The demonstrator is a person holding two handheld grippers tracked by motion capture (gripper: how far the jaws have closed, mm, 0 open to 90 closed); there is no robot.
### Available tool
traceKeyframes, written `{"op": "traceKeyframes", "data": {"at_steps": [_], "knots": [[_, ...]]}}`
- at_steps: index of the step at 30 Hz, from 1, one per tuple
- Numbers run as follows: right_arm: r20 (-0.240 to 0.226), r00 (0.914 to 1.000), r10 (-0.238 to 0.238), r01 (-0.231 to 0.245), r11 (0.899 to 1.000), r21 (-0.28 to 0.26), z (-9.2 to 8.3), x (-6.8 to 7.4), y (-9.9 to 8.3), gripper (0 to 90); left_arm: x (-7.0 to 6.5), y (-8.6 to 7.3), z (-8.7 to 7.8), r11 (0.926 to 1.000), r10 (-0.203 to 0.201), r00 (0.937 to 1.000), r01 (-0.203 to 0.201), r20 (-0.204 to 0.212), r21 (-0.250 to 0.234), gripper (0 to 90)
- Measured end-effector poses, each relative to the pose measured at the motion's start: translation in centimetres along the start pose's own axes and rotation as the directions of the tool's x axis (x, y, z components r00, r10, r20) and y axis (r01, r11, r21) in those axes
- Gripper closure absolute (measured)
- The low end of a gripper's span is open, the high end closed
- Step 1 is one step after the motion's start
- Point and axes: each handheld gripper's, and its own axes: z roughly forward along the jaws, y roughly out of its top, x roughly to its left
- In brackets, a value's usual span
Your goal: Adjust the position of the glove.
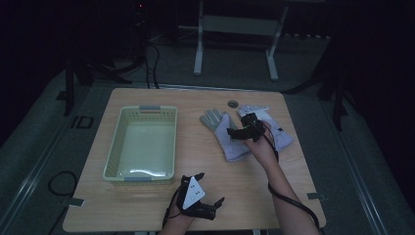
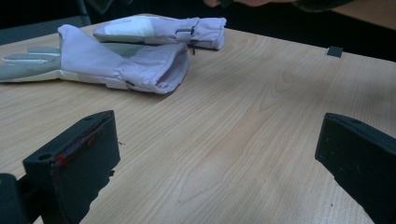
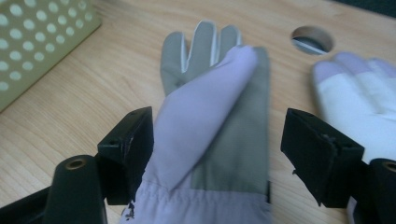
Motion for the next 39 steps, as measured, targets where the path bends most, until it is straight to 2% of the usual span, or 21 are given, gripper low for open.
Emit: {"op": "traceKeyframes", "data": {"at_steps": [9,13,18,21,24,27,29,35,39], "knots": [[0.018,0.9998,0.007,-0.008,0.998,0.057,3.1,-0.1,-0.8,32.6,0.0,0.0,0.0,1.0000,0.001,1.0000,-0.001,0.003,0.000,0.0],[0.044,0.9990,-0.008,0.003,0.994,0.113,4.6,-0.1,-1.7,34.9,0.0,0.0,0.0,1.0000,-0.002,1.0000,0.002,0.005,0.000,0.0],[0.022,0.9997,-0.014,0.011,0.990,0.139,5.3,0.1,-1.9,46.7,0.0,0.0,0.0,1.0000,-0.002,1.0000,0.002,0.005,0.000,0.0],[0.015,0.9999,0.005,-0.007,0.987,0.158,5.3,0.2,-1.6,57.4,0.0,0.0,0.0,1.0000,-0.002,1.0000,0.002,0.005,0.001,0.0],[0.015,0.9997,0.018,-0.020,0.989,0.150,5.1,0.3,-1.5,69.9,0.0,0.0,0.0,1.0000,-0.005,1.0000,0.005,0.006,0.000,0.0],[0.027,0.9984,0.049,-0.052,0.990,0.133,4.7,0.5,-1.5,82.9,0.1,0.0,0.0,1.0000,-0.005,1.0000,0.005,0.007,0.000,0.0],[0.011,0.9951,0.098,-0.099,0.988,0.121,4.1,0.4,-1.3,85.3,0.0,0.0,0.0,1.0000,-0.004,1.0000,0.004,0.008,0.000,0.0],[0.009,0.9932,0.116,-0.116,0.992,0.051,1.2,1.5,-0.8,86.4,0.0,0.0,0.0,1.0000,-0.003,1.0000,0.003,0.006,0.000,0.0],[-0.003,0.9855,0.170,-0.170,0.985,-0.021,-1.6,2.2,-0.8,86.4,0.0,0.0,0.0,1.0000,0.000,1.0000,0.000,0.002,0.001,0.0]]}}
